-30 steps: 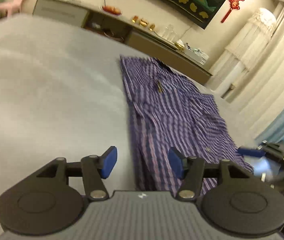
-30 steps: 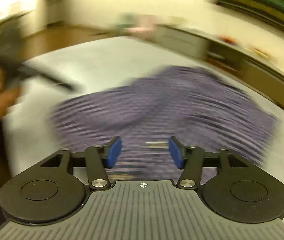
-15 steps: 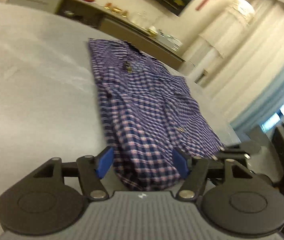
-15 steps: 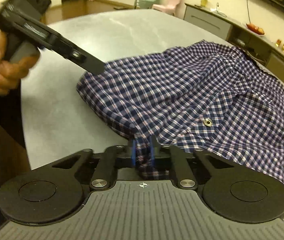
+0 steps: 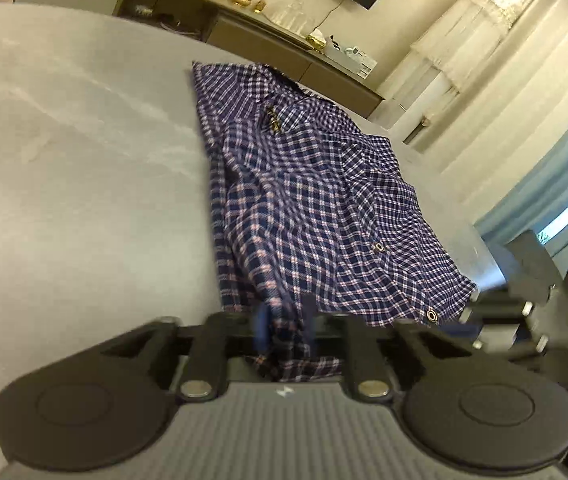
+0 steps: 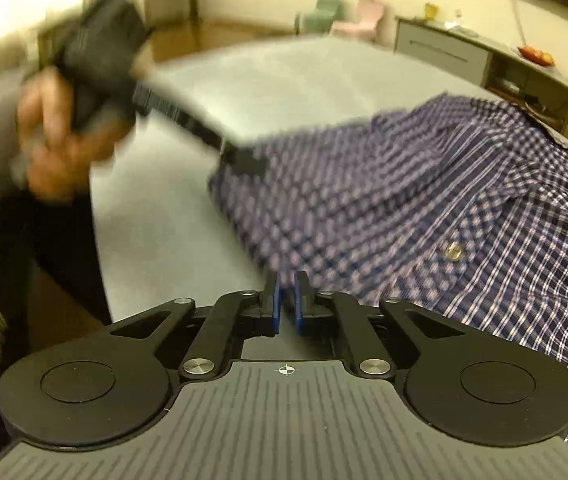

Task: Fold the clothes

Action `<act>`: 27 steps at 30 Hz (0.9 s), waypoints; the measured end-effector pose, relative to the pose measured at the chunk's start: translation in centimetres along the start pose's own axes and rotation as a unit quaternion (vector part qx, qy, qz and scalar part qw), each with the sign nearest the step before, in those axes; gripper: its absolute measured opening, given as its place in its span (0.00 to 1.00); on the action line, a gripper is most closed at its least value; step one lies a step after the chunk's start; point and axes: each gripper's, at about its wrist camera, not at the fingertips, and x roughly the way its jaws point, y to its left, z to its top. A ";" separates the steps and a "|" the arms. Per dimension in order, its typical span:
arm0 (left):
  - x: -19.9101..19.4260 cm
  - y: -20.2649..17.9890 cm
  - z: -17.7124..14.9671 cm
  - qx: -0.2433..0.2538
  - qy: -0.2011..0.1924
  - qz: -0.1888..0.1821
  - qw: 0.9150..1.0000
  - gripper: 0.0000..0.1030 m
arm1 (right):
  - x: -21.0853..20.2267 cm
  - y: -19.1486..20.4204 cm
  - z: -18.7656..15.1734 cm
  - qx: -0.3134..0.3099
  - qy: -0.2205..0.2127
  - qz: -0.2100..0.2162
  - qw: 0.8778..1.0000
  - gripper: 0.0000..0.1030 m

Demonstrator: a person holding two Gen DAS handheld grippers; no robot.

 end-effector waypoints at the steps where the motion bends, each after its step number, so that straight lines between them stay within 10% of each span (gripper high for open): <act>1: -0.1 0.1 0.1 -0.002 -0.003 0.001 1.000 0.48 | -0.3 -1.2 0.1 0.028 -0.012 -0.009 0.999 0.08; 15: 6.3 0.3 8.4 0.078 0.049 0.062 0.994 0.50 | 3.2 -11.5 1.9 0.209 -0.001 -0.070 0.975 0.37; 17: 7.9 0.4 8.8 0.094 0.042 0.066 0.993 0.50 | 3.9 -12.6 2.4 0.225 0.000 -0.073 0.972 0.33; 19: 8.6 0.6 9.0 0.102 0.020 0.077 0.992 0.49 | 4.6 -13.8 2.8 0.240 0.001 -0.076 0.968 0.00; 27: 9.2 1.7 10.5 0.084 0.001 0.127 0.988 0.49 | 3.2 -14.1 2.4 0.236 0.032 -0.109 0.965 0.00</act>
